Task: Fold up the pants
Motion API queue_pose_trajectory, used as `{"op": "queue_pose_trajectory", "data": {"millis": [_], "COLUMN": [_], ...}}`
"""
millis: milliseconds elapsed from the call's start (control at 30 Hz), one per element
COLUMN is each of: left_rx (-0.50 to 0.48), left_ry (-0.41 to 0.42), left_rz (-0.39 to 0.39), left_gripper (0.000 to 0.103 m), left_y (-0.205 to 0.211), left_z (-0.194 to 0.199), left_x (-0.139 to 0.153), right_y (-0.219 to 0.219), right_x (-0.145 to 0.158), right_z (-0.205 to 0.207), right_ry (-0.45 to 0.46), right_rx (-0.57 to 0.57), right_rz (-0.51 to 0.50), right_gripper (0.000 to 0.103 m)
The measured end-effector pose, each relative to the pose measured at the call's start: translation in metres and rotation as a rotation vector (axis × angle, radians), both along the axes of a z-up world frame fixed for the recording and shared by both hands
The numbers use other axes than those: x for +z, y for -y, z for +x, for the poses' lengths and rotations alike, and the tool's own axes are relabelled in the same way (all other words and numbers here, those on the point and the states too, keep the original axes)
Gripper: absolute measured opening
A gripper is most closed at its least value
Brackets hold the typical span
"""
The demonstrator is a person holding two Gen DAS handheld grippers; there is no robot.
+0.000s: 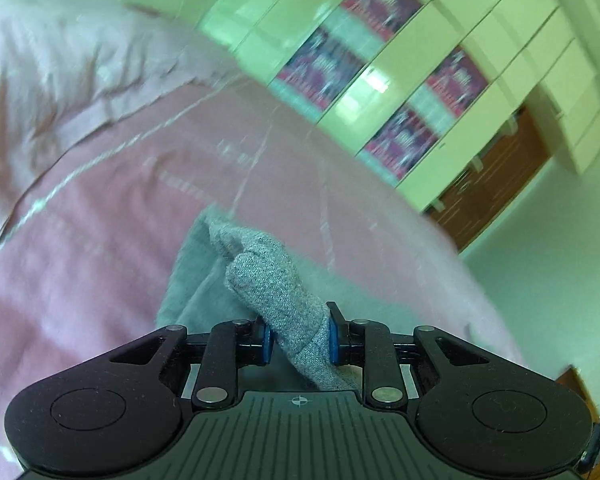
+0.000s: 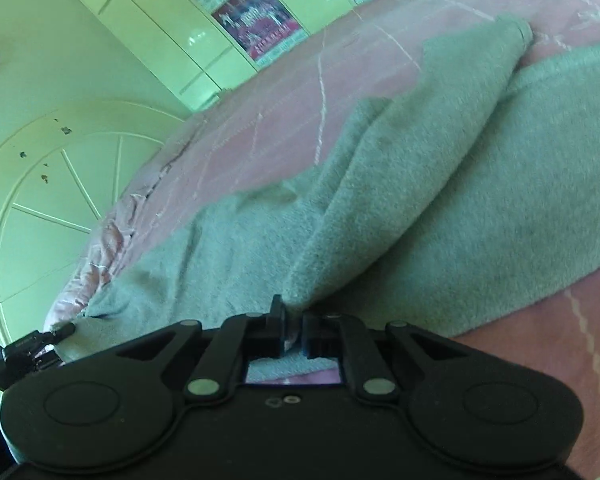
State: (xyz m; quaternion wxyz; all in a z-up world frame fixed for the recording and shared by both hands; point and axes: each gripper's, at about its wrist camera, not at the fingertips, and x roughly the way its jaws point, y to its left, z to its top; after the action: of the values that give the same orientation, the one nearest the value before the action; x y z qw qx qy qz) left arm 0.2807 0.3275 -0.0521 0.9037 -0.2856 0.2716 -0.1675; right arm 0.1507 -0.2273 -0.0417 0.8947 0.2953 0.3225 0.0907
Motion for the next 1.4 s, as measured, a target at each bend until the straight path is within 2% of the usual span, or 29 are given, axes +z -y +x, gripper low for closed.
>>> {"op": "queue_pose_trajectory", "data": {"millis": [33,67,133,167,300,400,433,467,500,533,567,633,733,833,900,967,1033,1133,1233,1300,1333,1367,1400], "left_rx": [-0.004,-0.003,0.01,0.012,0.0,0.016,0.032,0.048,0.068,0.096,0.131,0.173,0.242,0.296,0.283,0.227,0.172,0.14,0.143,0.161,0.164,0.167,0.168], "left_ry": [0.031,0.0,-0.209,-0.187,-0.18,-0.177,-0.172,-0.157,-0.137,-0.121,-0.112,-0.106,-0.132,-0.093,-0.059,-0.046,-0.044,-0.055,-0.106,-0.098,-0.089,-0.083,-0.081], "left_rz": [-0.004,0.017,0.097,0.071,0.122,0.153,0.167,0.183,0.207,0.248,0.301,0.396,0.537,0.656,0.667,0.672,0.732,0.815,0.856,0.833,0.828,0.823,0.819], "left_gripper": [0.026,0.026,0.025,0.026,0.026,0.034,0.045,0.064,0.075,0.094,0.102,0.103,0.103,0.103,0.103,0.103,0.103,0.103,0.103,0.103,0.103,0.103,0.103], "left_y": [0.0,-0.001,-0.004,-0.006,-0.002,0.002,0.005,0.009,0.013,0.019,0.026,0.038,0.065,0.102,0.129,0.161,0.195,0.234,0.249,0.25,0.251,0.252,0.252], "left_z": [-0.001,0.002,0.016,0.012,0.008,0.006,0.004,0.0,-0.005,-0.012,-0.018,-0.031,-0.049,-0.07,-0.079,-0.082,-0.079,-0.08,-0.082,-0.091,-0.093,-0.096,-0.097], "left_x": [0.001,-0.005,-0.032,-0.032,-0.021,-0.012,-0.007,-0.001,0.004,0.009,0.015,0.023,0.032,0.039,0.04,0.038,0.033,0.028,0.015,0.01,0.008,0.006,0.005], "right_y": [0.0,-0.003,-0.001,0.0,0.0,0.003,0.005,0.006,0.007,0.009,0.01,0.014,0.022,0.031,0.032,0.031,0.027,0.023,0.022,0.018,0.016,0.017,0.018], "right_x": [-0.002,-0.006,-0.021,-0.021,-0.019,-0.02,-0.021,-0.02,-0.018,-0.014,-0.009,-0.001,0.014,0.029,0.038,0.044,0.047,0.046,0.036,0.028,0.024,0.021,0.021], "right_z": [-0.001,0.003,0.005,0.005,0.005,0.006,0.005,0.004,0.002,-0.001,-0.005,-0.012,-0.021,-0.02,-0.008,0.013,0.039,0.073,0.095,0.103,0.106,0.106,0.103], "right_ry": [0.005,-0.018,-0.063,-0.062,-0.06,-0.062,-0.062,-0.063,-0.059,-0.046,-0.032,-0.012,0.027,0.065,0.075,0.079,0.06,0.021,-0.04,-0.075,-0.085,-0.091,-0.094], "right_rx": [-0.002,-0.002,-0.003,-0.008,-0.002,-0.005,-0.004,-0.004,-0.008,-0.019,-0.029,-0.043,-0.081,-0.123,-0.14,-0.141,-0.142,-0.147,-0.136,-0.12,-0.106,-0.084,-0.088], "right_rz": [-0.004,-0.011,0.007,0.019,0.017,0.036,0.04,0.045,0.046,0.033,0.012,-0.031,-0.107,-0.207,-0.26,-0.322,-0.38,-0.431,-0.469,-0.509,-0.52,-0.515,-0.51], "right_gripper": [0.0,0.0,0.0,0.0,0.002,0.003,0.005,0.009,0.011,0.017,0.023,0.03,0.031,0.031,0.031,0.031,0.031,0.031,0.03,0.029,0.018,0.0,0.0]}}
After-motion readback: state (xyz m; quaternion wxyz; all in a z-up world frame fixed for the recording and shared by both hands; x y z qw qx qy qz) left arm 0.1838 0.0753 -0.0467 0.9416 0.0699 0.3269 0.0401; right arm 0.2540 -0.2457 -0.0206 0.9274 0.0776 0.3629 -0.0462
